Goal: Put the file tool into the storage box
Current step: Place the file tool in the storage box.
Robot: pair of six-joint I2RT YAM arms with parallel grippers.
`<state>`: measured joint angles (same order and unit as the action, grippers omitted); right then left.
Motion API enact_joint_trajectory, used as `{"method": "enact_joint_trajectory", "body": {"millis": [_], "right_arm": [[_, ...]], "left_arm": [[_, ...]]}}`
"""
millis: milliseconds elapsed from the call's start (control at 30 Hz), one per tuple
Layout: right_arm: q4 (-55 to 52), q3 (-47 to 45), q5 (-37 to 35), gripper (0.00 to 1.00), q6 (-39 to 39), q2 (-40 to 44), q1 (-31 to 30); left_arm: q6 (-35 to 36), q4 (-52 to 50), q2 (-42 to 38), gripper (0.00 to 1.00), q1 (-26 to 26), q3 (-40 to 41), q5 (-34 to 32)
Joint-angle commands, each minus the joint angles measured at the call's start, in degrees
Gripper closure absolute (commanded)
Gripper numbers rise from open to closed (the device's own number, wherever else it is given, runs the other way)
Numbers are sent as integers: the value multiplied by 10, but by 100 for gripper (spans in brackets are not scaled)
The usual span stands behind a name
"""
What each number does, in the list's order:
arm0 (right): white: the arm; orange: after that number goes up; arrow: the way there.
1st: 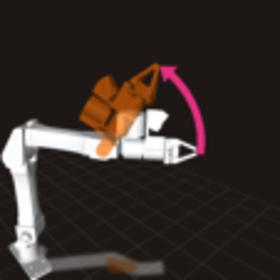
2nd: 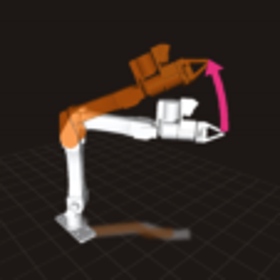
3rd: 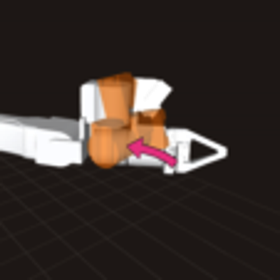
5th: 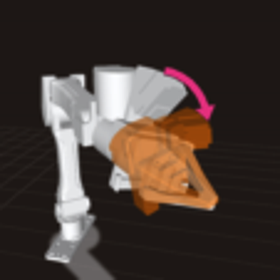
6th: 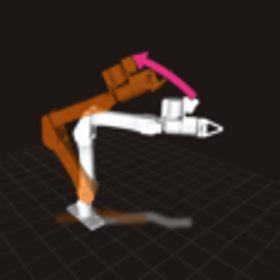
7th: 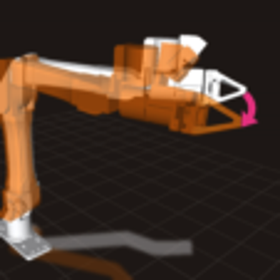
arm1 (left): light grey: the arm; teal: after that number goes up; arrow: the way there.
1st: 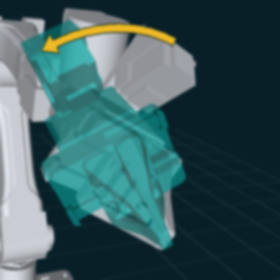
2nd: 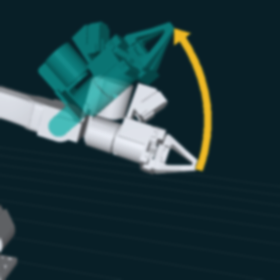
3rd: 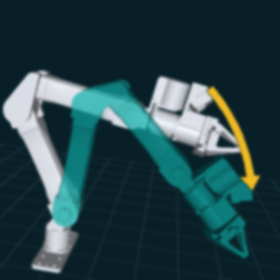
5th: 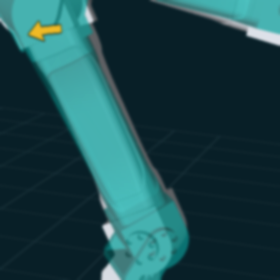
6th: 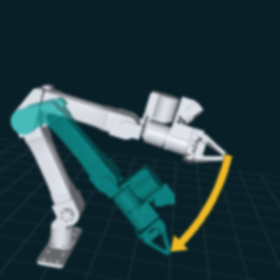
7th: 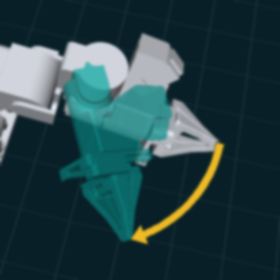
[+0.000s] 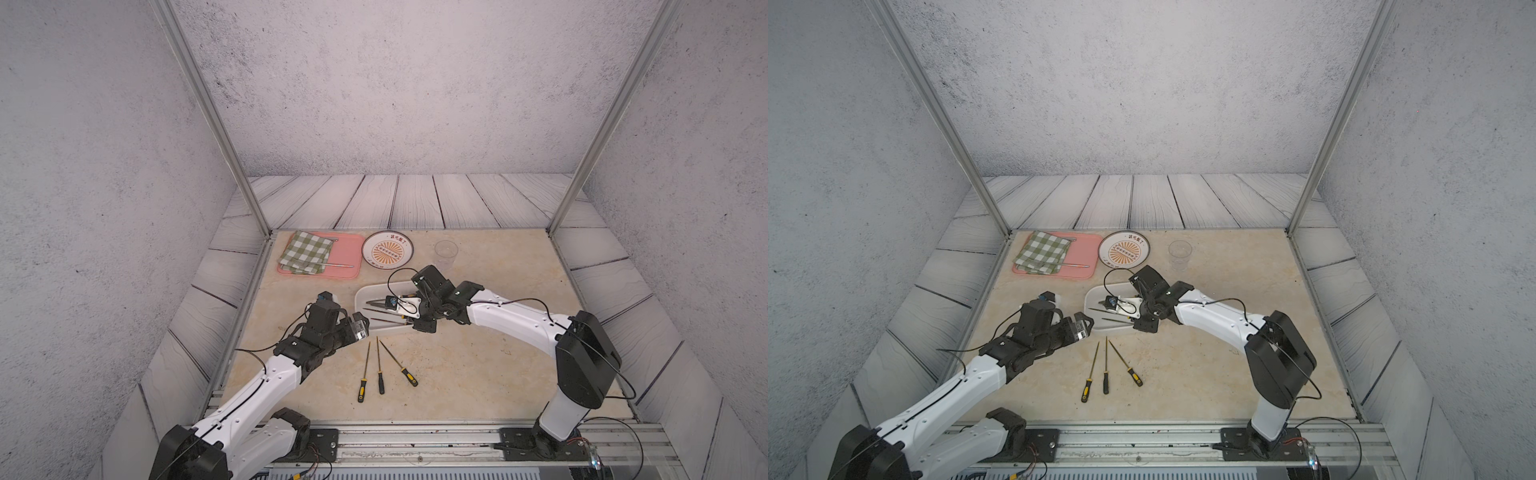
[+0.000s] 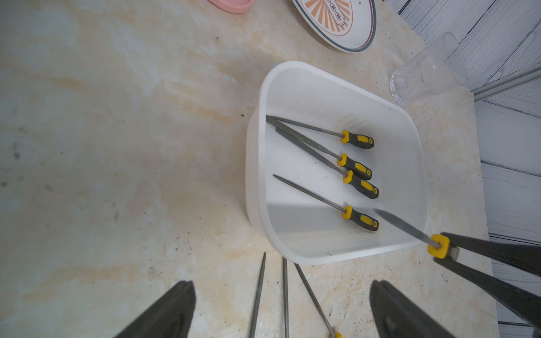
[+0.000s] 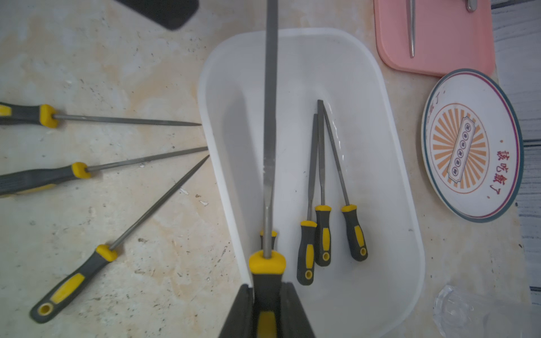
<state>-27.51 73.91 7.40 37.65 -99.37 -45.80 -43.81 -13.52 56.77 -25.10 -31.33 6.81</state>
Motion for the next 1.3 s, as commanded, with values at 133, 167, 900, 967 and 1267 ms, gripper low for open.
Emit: {"method": "enact_joint_trajectory", "body": {"millis": [133, 167, 900, 967, 1267], "right_arm": [[3, 32, -3, 97, 54, -52, 11], [3, 32, -8, 97, 58, -58, 11], [1, 56, -12, 60, 16, -71, 11], [10, 57, -10, 59, -10, -52, 11], [26, 9, -1, 58, -243, 80, 10]], "left_arm": [[13, 4, 8, 2, 10, 3, -6], [13, 4, 10, 2, 11, 2, -5], [18, -17, 17, 2, 14, -11, 0], [18, -20, 17, 2, 14, -11, 1], [14, -34, 18, 2, 14, -12, 11]]}}
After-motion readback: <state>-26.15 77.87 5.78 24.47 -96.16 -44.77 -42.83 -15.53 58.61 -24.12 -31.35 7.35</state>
